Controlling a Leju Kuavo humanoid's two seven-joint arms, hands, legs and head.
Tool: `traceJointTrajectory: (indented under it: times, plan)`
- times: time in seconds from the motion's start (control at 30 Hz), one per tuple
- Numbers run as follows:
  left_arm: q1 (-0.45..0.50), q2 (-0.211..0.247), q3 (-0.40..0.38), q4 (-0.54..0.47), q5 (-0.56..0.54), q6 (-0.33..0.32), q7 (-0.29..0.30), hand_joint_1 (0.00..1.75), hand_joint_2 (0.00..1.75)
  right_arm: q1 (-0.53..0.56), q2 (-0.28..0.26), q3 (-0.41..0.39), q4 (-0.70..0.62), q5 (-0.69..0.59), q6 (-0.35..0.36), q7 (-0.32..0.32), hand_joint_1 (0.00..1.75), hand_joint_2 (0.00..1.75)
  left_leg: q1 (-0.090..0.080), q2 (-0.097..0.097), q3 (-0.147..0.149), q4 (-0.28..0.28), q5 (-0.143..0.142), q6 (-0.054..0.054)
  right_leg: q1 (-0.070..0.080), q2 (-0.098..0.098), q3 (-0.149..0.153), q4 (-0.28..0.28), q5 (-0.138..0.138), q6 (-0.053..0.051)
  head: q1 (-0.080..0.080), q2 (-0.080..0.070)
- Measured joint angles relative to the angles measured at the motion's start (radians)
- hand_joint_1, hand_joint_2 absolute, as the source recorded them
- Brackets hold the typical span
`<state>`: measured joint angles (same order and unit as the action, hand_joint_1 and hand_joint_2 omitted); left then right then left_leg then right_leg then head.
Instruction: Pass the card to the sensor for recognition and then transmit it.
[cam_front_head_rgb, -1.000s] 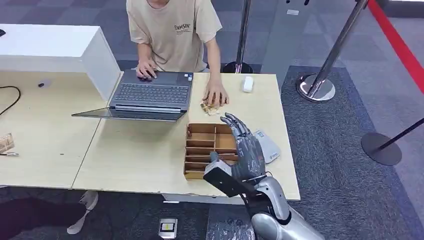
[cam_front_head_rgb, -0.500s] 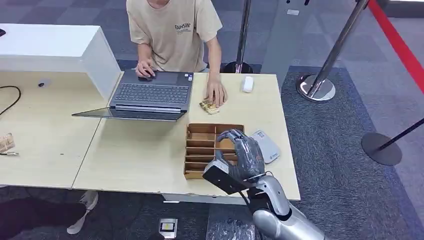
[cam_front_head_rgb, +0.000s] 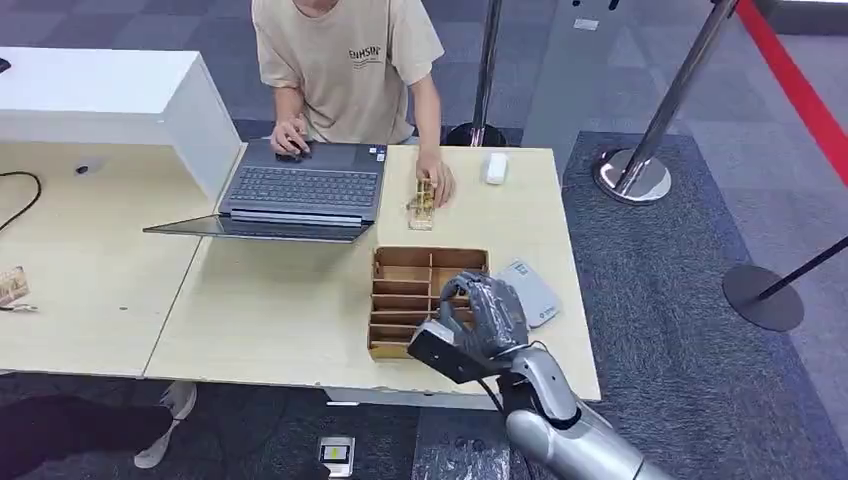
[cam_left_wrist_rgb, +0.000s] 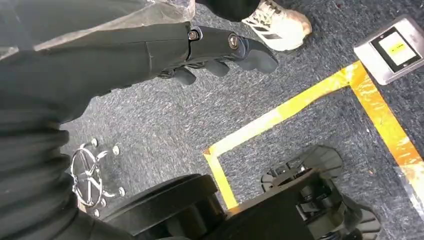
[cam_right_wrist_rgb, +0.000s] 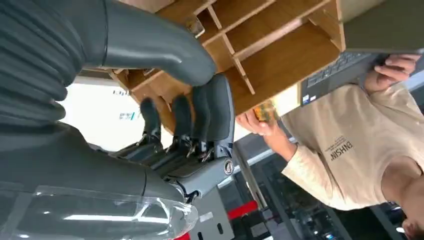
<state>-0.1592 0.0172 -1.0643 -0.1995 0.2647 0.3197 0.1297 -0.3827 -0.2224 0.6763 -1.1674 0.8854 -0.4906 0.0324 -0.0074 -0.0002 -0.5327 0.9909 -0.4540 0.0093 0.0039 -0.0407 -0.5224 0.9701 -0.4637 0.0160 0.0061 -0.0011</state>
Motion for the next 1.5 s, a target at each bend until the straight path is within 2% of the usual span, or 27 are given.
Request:
traceJointTrajectory:
  times: [0.2, 0.33, 0.37, 0.4, 0.43, 0.5, 0.53, 0.6, 0.63, 0.67, 1.23, 1.27, 1.3, 1.33, 1.37, 1.4, 1.5]
  plan:
    - [0.0, 0.0, 0.0, 0.0, -0.002, -0.002, 0.0, 0.0, 1.75, -0.008, 0.003, 0.008, 0.06, -0.011, -0.003, -0.02, 1.4, 1.75, 0.0, 0.0, 0.0, 0.0, 0.0, 0.0, 0.0, 0.0, 0.0, 0.0, 0.0, 0.0, 0.0, 0.0]
    - [0.001, -0.001, 0.0, 0.0, -0.002, -0.009, 0.002, 0.0, 1.75, -0.015, 0.005, 0.015, 0.094, -0.012, -0.004, -0.028, 1.24, 1.75, 0.0, 0.0, 0.0, 0.0, 0.0, 0.0, 0.0, 0.0, 0.0, 0.0, 0.0, 0.0, 0.0, 0.0]
    - [0.001, -0.001, 0.0, 0.0, -0.002, -0.01, 0.002, 0.0, 1.75, -0.019, 0.006, 0.017, 0.107, -0.014, -0.006, -0.031, 1.13, 1.75, 0.0, 0.0, 0.0, 0.0, 0.0, 0.0, 0.0, 0.0, 0.0, 0.0, 0.0, 0.0, 0.0, 0.0]
    - [0.001, -0.001, 0.0, 0.0, -0.002, -0.011, 0.002, 0.0, 1.75, -0.02, 0.007, 0.019, 0.112, -0.015, -0.008, -0.033, 1.13, 1.75, 0.0, 0.0, 0.0, 0.0, 0.0, 0.0, 0.0, 0.0, 0.0, 0.0, 0.0, 0.0, 0.0, 0.0]
    - [0.002, -0.001, 0.0, 0.0, -0.002, -0.012, 0.002, 0.0, 1.75, -0.021, 0.008, 0.02, 0.118, -0.016, -0.011, -0.034, 1.01, 1.75, 0.0, 0.0, 0.001, 0.0, 0.0, 0.0, 0.0, 0.0, 0.0, 0.0, 0.0, 0.0, 0.0, 0.0]
    - [0.005, -0.001, 0.0, 0.0, -0.002, -0.012, 0.003, 0.0, 1.75, -0.024, 0.01, 0.023, 0.131, -0.021, -0.014, -0.038, 0.89, 1.75, 0.0, 0.0, 0.001, 0.0, 0.0, 0.0, 0.0, 0.0, 0.001, 0.0, 0.0, 0.0, 0.0, 0.0]
    - [0.006, -0.001, 0.0, 0.0, -0.002, -0.012, 0.003, 0.0, 1.75, -0.025, 0.012, 0.024, 0.137, -0.021, -0.016, -0.041, 0.45, 1.75, 0.0, 0.0, 0.001, 0.0, 0.0, 0.0, 0.0, 0.0, 0.001, 0.0, 0.0, 0.0, 0.0, 0.0]
    - [0.006, -0.001, 0.0, 0.0, -0.003, -0.012, 0.004, 0.0, 1.75, -0.027, 0.014, 0.027, 0.146, -0.022, -0.018, -0.042, 0.4, 1.75, 0.0, 0.0, 0.002, 0.0, 0.0, 0.0, 0.0, 0.0, 0.001, 0.0, 0.0, 0.0, 0.0, 0.0]
    - [0.006, -0.001, 0.0, 0.0, -0.003, -0.012, 0.003, 0.0, 1.75, -0.029, 0.015, 0.027, 0.15, -0.022, -0.019, -0.042, 0.3, 1.75, 0.0, 0.0, 0.002, 0.0, 0.001, 0.0, 0.0, 0.0, 0.002, 0.0, 0.0, 0.0, 0.0, 0.0]
    - [0.006, -0.001, 0.0, 0.0, -0.003, -0.012, 0.004, 0.0, 1.75, -0.031, 0.016, 0.028, 0.158, -0.024, -0.018, -0.042, 0.0, 1.75, 0.0, 0.0, 0.002, 0.0, 0.001, 0.0, 0.0, 0.0, 0.002, 0.0, 0.001, 0.0, 0.0, 0.0]
    - [0.012, -0.001, 0.0, 0.0, -0.004, -0.013, 0.003, 0.0, 1.75, -0.031, 0.022, 0.029, 0.197, -0.028, -0.047, -0.042, 0.0, 1.75, 0.0, 0.0, 0.002, 0.0, 0.001, 0.0, 0.0, 0.0, 0.001, 0.0, 0.001, 0.0, 0.0, 0.0]
    - [0.012, -0.001, 0.0, 0.0, -0.005, -0.013, 0.003, 0.0, 1.75, -0.031, 0.022, 0.029, 0.198, -0.029, -0.048, -0.042, 0.03, 1.75, 0.0, 0.0, 0.002, 0.0, 0.001, 0.0, 0.0, 0.0, 0.001, 0.0, 0.001, 0.0, 0.0, 0.0]
    - [0.012, -0.001, 0.0, 0.0, -0.005, -0.013, 0.003, 0.0, 1.75, -0.031, 0.022, 0.029, 0.198, -0.029, -0.049, -0.042, 0.19, 1.75, 0.0, 0.0, 0.002, 0.0, 0.001, 0.0, 0.0, 0.0, 0.001, 0.0, 0.001, 0.0, 0.0, 0.0]
    - [0.012, -0.001, 0.0, 0.0, -0.005, -0.013, 0.003, 0.0, 1.75, -0.031, 0.022, 0.029, 0.199, -0.029, -0.05, -0.042, 0.59, 1.75, 0.0, 0.0, 0.002, 0.0, 0.001, 0.0, 0.0, 0.0, 0.001, 0.0, 0.001, 0.0, 0.0, 0.0]
    - [0.012, -0.001, 0.0, 0.0, -0.005, -0.013, 0.003, 0.0, 1.75, -0.031, 0.023, 0.029, 0.2, -0.029, -0.051, -0.042, 1.22, 1.75, 0.0, 0.0, 0.002, 0.0, 0.001, 0.0, 0.0, 0.0, 0.001, 0.0, 0.001, 0.0, 0.0, 0.0]
    - [0.012, -0.001, 0.0, 0.0, -0.005, -0.013, 0.003, 0.0, 1.75, -0.031, 0.023, 0.029, 0.202, -0.03, -0.051, -0.042, 1.48, 1.75, 0.0, 0.0, 0.002, 0.0, 0.001, 0.0, 0.0, 0.0, 0.001, 0.0, 0.001, 0.0, 0.0, 0.0]
    - [0.012, -0.001, -0.001, 0.0, -0.006, -0.013, 0.003, 0.0, 1.75, -0.031, 0.024, 0.028, 0.203, -0.027, -0.06, -0.042, 1.48, 1.75, 0.0, 0.0, 0.001, 0.0, 0.001, 0.0, 0.0, 0.0, 0.001, 0.0, 0.001, 0.0, 0.0, 0.0]
